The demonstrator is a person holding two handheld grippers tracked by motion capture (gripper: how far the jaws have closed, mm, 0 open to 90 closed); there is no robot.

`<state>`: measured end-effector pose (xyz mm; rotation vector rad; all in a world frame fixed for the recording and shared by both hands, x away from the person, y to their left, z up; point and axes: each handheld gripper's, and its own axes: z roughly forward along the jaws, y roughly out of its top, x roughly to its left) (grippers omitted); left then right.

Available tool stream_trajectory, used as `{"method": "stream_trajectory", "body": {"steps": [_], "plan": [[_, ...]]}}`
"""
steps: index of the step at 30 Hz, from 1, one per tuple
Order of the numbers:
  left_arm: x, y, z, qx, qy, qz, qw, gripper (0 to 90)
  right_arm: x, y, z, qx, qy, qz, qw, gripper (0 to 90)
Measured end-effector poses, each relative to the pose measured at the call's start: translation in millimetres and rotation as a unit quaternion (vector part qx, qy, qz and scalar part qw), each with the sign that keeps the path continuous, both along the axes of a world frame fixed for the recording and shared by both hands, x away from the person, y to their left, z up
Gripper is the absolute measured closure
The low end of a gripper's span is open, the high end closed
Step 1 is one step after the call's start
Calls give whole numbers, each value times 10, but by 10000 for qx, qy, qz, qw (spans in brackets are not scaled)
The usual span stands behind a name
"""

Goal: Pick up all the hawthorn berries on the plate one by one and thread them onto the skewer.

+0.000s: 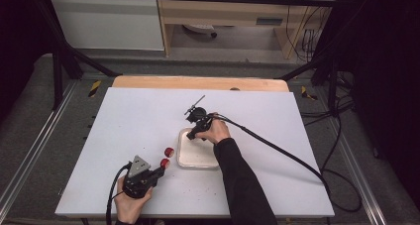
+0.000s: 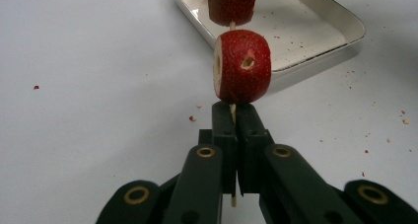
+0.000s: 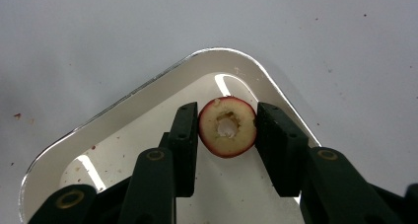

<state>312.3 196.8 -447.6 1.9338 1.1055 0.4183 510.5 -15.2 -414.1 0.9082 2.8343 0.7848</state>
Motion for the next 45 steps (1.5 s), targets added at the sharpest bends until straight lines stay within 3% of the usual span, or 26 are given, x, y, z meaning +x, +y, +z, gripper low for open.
{"method": "stream_trajectory", "body": {"steps": [13,23,33,37,41,45], "plan": [[-8,-13,7,-18,-14,1,10000,882,-104,-61,171,27,73,-199,9998,623],[-17,-99,21,-2,-38,-38,10000,882,-302,-254,303,492,39,-546,9973,622],[-17,-244,50,96,-64,-182,9998,882,-553,-628,305,1247,-13,-874,9883,622],[-25,-292,58,121,-72,-233,9996,882,-649,-774,303,1427,-78,-954,9851,623],[-25,-377,72,120,-75,-275,9995,882,-743,-903,296,1739,-149,-1106,9784,623],[-35,-464,99,154,-104,-326,9993,882,-829,-997,266,2092,-204,-1288,9691,623]]}}
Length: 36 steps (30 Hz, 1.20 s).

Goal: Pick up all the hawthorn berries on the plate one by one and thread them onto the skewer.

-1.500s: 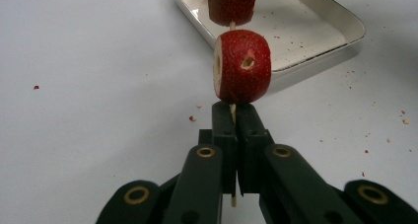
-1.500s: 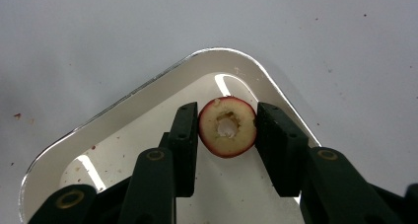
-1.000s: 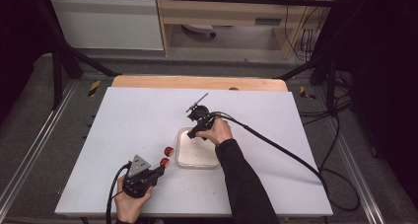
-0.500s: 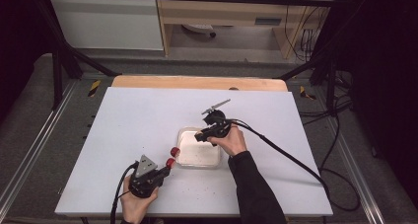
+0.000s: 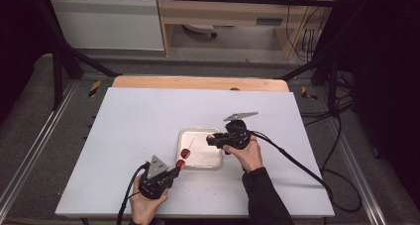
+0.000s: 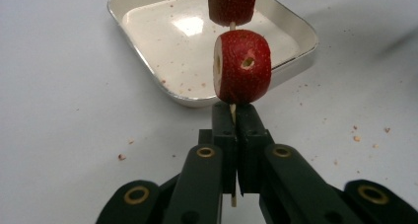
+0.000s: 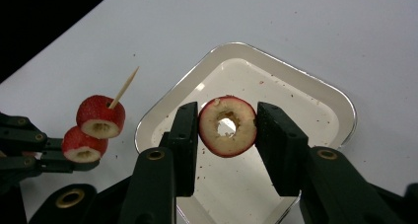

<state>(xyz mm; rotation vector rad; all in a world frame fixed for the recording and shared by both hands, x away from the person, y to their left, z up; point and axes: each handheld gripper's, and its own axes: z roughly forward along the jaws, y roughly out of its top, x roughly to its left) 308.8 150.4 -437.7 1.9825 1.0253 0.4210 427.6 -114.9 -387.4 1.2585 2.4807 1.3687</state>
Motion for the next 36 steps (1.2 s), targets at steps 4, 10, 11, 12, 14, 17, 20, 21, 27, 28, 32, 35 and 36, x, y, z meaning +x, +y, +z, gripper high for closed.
{"method": "stream_trajectory", "body": {"steps": [4,10,11,12,14,17,20,21,27,28,32,35,36], "plan": [[-9,-86,9,-17,-26,-23,10000,882,-72,-70,-51,397,-113,-215,9989,623],[-16,-176,-8,-15,-20,-55,10000,882,-154,-143,-127,837,-190,-498,9951,623],[-18,-192,-8,-17,-24,-56,10000,882,-169,-148,-137,908,-187,-541,9942,623],[-20,-206,-8,-26,-22,-52,10000,882,-182,-155,-149,994,-191,-572,9932,623],[-25,-236,-8,-23,-30,-70,10000,882,-203,-161,-173,1096,-213,-615,9918,623],[-36,-277,-15,-17,-27,-87,10000,882,-227,-166,-200,1290,-237,-722,9887,623],[-46,-307,-23,-22,-21,-78,10000,882,-244,-172,-212,1480,-278,-821,9852,623],[-49,-320,-26,-49,-21,-60,10000,882,-247,-174,-214,1545,-314,-866,9837,623],[-57,-379,-39,-71,2,-61,10000,882,-274,-159,-219,1801,-409,-1006,9776,623],[-59,-390,-41,-97,-8,-38,9999,881,-275,-157,-221,1836,-422,-1007,9769,623],[-60,-412,-42,-110,-4,8,9999,881,-292,-143,-210,2009,-434,-1103,9724,623],[-63,-435,-44,-189,3,50,9998,881,-300,-135,-205,2161,-488,-1143,9684,623],[-66,-445,-45,-207,3,39,9998,881,-303,-130,-201,2225,-487,-1175,9666,623]]}}
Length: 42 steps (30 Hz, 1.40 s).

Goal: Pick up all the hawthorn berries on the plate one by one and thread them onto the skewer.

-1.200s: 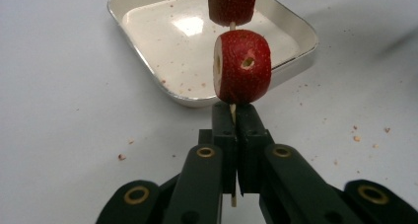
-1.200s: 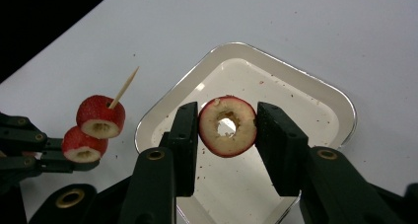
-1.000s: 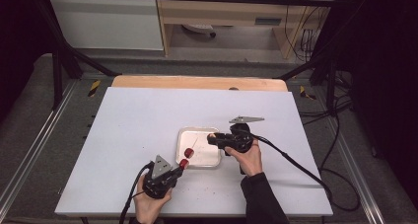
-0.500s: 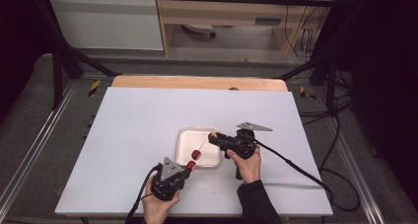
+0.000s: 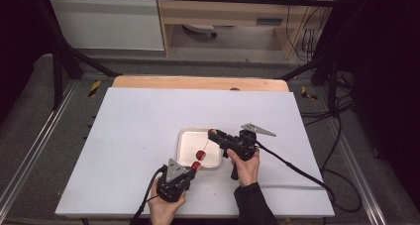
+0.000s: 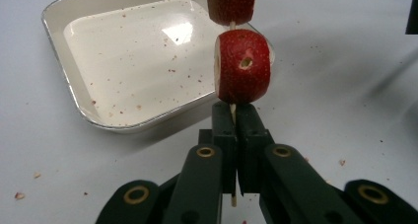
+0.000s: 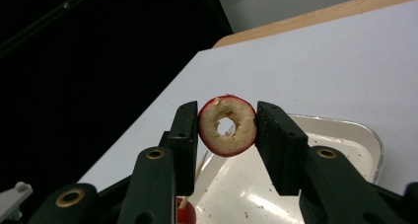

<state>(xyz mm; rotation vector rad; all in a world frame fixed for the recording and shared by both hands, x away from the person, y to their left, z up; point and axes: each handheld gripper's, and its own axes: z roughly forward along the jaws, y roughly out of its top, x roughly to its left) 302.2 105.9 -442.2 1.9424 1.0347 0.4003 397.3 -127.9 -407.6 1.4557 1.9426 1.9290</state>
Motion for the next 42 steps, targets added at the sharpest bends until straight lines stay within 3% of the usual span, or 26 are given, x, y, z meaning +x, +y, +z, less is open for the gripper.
{"method": "stream_trajectory", "body": {"steps": [5,14,26,29,42], "plan": [[-22,-38,-6,-64,-21,64,10000,882,4,5,14,175,-113,-171,9996,623],[-24,-101,-9,-404,-36,344,9986,883,23,25,17,643,-222,-332,9971,624],[-13,-168,-3,-713,-123,554,9958,883,15,57,-7,1040,-195,-431,9935,624],[-13,-175,3,-795,-135,564,9951,883,14,56,-8,1065,-202,-427,9932,624],[-6,-194,9,-772,-107,525,9956,884,10,60,-13,1127,-163,-346,9929,624]]}}
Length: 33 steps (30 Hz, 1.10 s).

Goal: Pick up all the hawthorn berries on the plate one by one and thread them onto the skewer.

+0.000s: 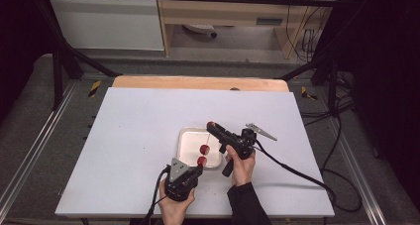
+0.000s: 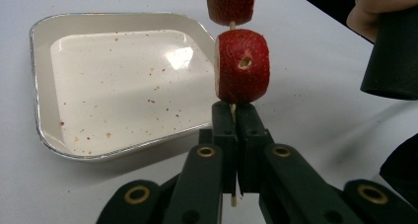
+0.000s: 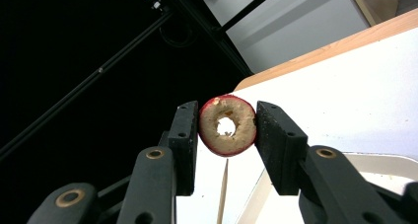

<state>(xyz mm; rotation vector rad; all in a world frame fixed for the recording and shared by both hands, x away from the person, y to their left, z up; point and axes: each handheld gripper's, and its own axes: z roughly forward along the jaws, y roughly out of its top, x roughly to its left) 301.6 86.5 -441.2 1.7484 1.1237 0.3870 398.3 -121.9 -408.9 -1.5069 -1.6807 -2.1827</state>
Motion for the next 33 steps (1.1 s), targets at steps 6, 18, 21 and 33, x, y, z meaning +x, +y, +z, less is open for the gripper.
{"method": "stream_trajectory", "body": {"steps": [6,18,21,33], "plan": [[2,-3,0,-30,-3,4,10000,883,-1,5,-9,-22,26,22,10000,624],[21,-13,6,-90,31,58,9999,884,-22,34,-53,-42,128,126,9998,624],[25,-20,0,-92,44,45,9999,884,-30,32,-47,-54,143,136,9998,625],[-6,-46,-5,-283,99,184,9994,884,-53,37,-43,-71,227,34,9997,625]]}}
